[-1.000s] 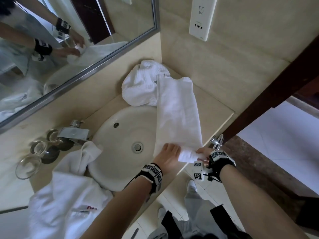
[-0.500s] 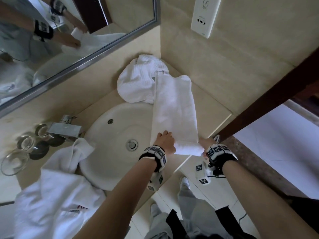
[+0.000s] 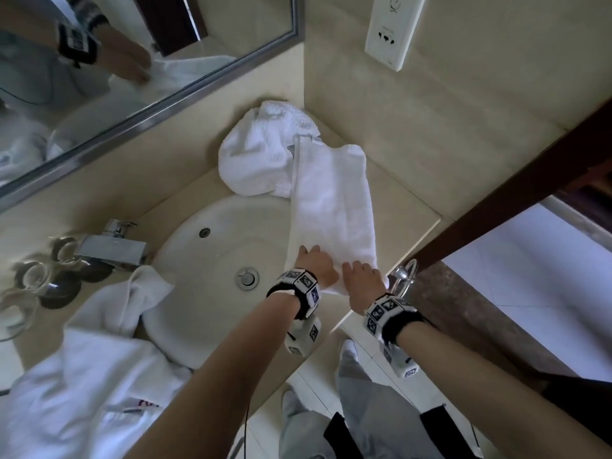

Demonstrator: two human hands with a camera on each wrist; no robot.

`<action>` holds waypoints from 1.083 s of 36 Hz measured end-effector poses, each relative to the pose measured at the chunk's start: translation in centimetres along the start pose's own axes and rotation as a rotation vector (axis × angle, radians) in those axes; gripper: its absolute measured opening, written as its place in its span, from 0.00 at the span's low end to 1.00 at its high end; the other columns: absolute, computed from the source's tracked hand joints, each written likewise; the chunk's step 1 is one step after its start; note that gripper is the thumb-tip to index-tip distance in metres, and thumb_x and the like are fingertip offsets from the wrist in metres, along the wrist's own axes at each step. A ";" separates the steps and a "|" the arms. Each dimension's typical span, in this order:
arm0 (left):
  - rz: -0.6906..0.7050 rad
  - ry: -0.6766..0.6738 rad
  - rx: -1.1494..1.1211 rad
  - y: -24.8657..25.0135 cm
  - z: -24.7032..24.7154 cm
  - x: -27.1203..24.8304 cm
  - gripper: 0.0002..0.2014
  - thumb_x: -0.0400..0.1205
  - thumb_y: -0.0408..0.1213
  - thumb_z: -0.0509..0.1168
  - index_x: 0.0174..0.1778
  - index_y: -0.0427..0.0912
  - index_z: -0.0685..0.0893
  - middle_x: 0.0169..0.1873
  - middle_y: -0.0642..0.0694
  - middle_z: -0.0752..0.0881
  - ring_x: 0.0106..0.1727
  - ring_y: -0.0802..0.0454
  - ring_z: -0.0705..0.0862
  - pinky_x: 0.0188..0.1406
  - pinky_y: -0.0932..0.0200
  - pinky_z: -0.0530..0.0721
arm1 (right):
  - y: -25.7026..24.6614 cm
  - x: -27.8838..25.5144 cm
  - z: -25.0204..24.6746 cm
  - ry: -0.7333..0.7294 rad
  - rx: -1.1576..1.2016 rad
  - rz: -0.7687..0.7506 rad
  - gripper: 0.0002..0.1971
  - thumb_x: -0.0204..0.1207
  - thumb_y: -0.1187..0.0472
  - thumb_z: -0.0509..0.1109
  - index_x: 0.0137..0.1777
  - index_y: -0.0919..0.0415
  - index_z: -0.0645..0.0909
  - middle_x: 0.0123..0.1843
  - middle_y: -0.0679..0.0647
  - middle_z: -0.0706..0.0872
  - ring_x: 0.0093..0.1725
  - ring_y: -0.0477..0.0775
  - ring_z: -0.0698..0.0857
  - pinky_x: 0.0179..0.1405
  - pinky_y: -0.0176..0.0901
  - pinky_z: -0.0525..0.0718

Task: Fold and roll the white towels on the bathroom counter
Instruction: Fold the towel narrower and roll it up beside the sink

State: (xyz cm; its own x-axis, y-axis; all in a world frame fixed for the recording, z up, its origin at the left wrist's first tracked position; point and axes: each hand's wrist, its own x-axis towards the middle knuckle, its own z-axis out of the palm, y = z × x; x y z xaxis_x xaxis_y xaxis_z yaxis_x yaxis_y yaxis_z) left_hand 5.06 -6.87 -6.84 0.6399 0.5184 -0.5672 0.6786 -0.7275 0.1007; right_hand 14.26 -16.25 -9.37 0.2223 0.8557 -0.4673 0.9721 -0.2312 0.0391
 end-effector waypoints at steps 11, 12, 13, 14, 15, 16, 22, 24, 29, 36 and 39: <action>0.192 0.316 0.307 -2.3 4.6 -3.5 0.25 0.72 0.37 0.55 0.65 0.33 0.78 0.55 0.39 0.81 0.53 0.42 0.79 0.48 0.46 0.79 | 0.4 3.3 -2.2 -0.203 0.096 -0.042 0.28 0.72 0.58 0.65 0.73 0.55 0.63 0.65 0.57 0.77 0.66 0.61 0.76 0.67 0.56 0.73; 0.159 0.304 0.302 -2.0 3.9 -3.3 0.22 0.72 0.35 0.57 0.62 0.34 0.80 0.52 0.41 0.83 0.50 0.44 0.80 0.46 0.48 0.80 | 0.5 3.4 -2.4 -0.213 0.102 -0.043 0.28 0.72 0.57 0.65 0.73 0.55 0.63 0.66 0.57 0.77 0.67 0.61 0.77 0.67 0.56 0.74; 0.124 0.281 0.306 -1.6 3.0 -3.2 0.20 0.73 0.33 0.57 0.60 0.36 0.82 0.50 0.43 0.84 0.49 0.45 0.81 0.45 0.50 0.80 | 0.5 3.6 -2.4 -0.216 0.111 -0.042 0.28 0.72 0.57 0.65 0.73 0.55 0.63 0.66 0.57 0.77 0.67 0.61 0.77 0.67 0.56 0.74; 0.090 0.235 0.313 -1.3 2.1 -2.9 0.19 0.74 0.32 0.57 0.60 0.37 0.81 0.50 0.43 0.84 0.50 0.45 0.81 0.47 0.51 0.79 | 0.7 3.6 -2.5 -0.212 0.123 -0.032 0.28 0.72 0.57 0.66 0.72 0.55 0.64 0.66 0.57 0.77 0.68 0.61 0.76 0.66 0.56 0.75; 0.072 0.192 0.310 -1.1 1.5 -2.6 0.18 0.76 0.32 0.58 0.61 0.36 0.79 0.53 0.42 0.83 0.53 0.43 0.81 0.51 0.50 0.78 | 0.9 3.6 -2.6 -0.195 0.142 -0.022 0.28 0.71 0.57 0.67 0.71 0.55 0.64 0.67 0.56 0.77 0.69 0.60 0.75 0.66 0.56 0.74; 0.057 0.159 0.283 -0.9 1.0 -2.0 0.18 0.77 0.32 0.60 0.63 0.35 0.77 0.56 0.41 0.81 0.57 0.41 0.80 0.55 0.49 0.76 | 1.1 3.6 -2.6 -0.166 0.157 -0.014 0.29 0.70 0.57 0.67 0.71 0.54 0.64 0.68 0.55 0.76 0.69 0.60 0.73 0.65 0.56 0.73; -0.106 0.040 0.016 -0.8 -1.5 0.9 0.15 0.81 0.35 0.58 0.63 0.41 0.78 0.61 0.44 0.83 0.63 0.44 0.81 0.63 0.50 0.74 | 1.5 2.0 -1.5 0.056 0.009 -0.111 0.46 0.62 0.52 0.74 0.79 0.56 0.55 0.69 0.55 0.70 0.66 0.61 0.73 0.66 0.58 0.74; -0.100 0.030 0.012 -0.7 -2.1 1.2 0.13 0.81 0.34 0.57 0.59 0.41 0.81 0.58 0.44 0.85 0.61 0.44 0.83 0.61 0.50 0.75 | 1.0 1.9 -0.5 0.110 -0.017 -0.076 0.41 0.62 0.59 0.75 0.76 0.61 0.61 0.65 0.58 0.74 0.61 0.62 0.77 0.61 0.58 0.77; -0.020 0.135 0.076 -0.7 -1.0 0.4 0.19 0.74 0.36 0.62 0.62 0.41 0.74 0.57 0.43 0.82 0.59 0.42 0.79 0.61 0.46 0.70 | 0.7 3.2 -1.5 0.046 0.010 -0.045 0.28 0.66 0.59 0.69 0.66 0.61 0.67 0.60 0.56 0.77 0.58 0.60 0.78 0.58 0.53 0.78; 0.087 0.306 0.214 -1.1 2.5 -1.7 0.36 0.64 0.40 0.55 0.73 0.37 0.72 0.59 0.40 0.78 0.60 0.41 0.76 0.63 0.33 0.75 | 3.1 5.2 -2.9 -0.117 0.124 -0.118 0.21 0.70 0.57 0.64 0.63 0.59 0.67 0.59 0.56 0.82 0.58 0.61 0.83 0.55 0.51 0.80; 0.092 0.329 0.243 0.1 1.6 -0.5 0.28 0.66 0.37 0.56 0.64 0.38 0.80 0.50 0.43 0.83 0.53 0.44 0.81 0.59 0.39 0.80 | 4.5 5.3 -2.9 -0.159 0.145 -0.092 0.20 0.71 0.57 0.63 0.63 0.58 0.69 0.61 0.55 0.82 0.60 0.59 0.83 0.56 0.49 0.81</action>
State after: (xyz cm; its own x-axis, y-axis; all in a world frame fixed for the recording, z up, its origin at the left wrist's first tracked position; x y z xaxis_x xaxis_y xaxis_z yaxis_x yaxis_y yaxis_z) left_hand 4.21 -7.93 -7.85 0.8018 0.5335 -0.2692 0.5336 -0.8420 -0.0793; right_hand 20.02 -11.40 -9.15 0.1080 0.7950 -0.5969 0.9644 -0.2296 -0.1313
